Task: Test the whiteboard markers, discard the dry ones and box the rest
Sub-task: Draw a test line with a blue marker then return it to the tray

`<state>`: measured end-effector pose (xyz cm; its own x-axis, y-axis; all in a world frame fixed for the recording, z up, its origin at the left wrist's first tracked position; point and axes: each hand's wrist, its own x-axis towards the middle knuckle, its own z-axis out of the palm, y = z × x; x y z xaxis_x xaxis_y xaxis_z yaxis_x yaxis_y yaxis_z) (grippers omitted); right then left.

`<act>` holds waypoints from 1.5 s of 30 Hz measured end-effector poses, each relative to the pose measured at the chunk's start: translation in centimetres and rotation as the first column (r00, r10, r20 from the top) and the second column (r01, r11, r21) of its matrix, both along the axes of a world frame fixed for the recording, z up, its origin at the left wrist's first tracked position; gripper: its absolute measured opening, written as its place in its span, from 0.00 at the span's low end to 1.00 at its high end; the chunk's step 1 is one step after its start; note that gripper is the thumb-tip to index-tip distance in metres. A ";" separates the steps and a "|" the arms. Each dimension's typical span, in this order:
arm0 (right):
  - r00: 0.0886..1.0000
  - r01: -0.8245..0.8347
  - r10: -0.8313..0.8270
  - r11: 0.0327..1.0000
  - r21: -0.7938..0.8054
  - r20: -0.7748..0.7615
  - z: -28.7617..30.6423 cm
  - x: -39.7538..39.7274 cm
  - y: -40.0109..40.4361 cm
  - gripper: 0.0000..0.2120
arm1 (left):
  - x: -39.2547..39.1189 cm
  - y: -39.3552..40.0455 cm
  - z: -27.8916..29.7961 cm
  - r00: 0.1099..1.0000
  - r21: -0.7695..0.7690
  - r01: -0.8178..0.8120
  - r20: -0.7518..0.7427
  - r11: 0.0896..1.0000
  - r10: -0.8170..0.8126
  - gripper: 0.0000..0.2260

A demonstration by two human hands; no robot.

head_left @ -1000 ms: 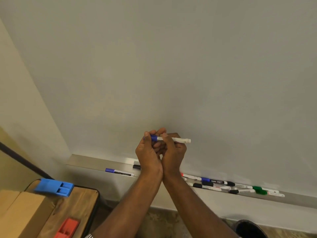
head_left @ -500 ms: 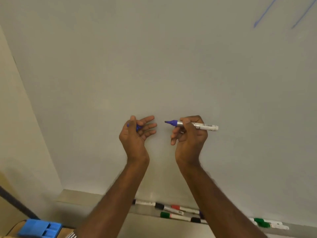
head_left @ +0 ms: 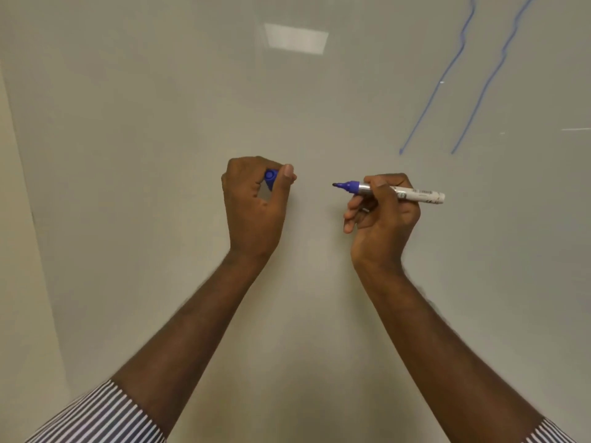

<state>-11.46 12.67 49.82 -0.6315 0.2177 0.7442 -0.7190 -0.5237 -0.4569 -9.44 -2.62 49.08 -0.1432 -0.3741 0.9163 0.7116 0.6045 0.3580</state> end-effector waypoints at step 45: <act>0.683 0.647 -0.570 0.762 0.018 -0.456 26.2 -4.0 7.5 0.06 | -6.5 -2.1 25.0 0.861 -0.512 -0.507 -0.335 0.693 0.383 0.18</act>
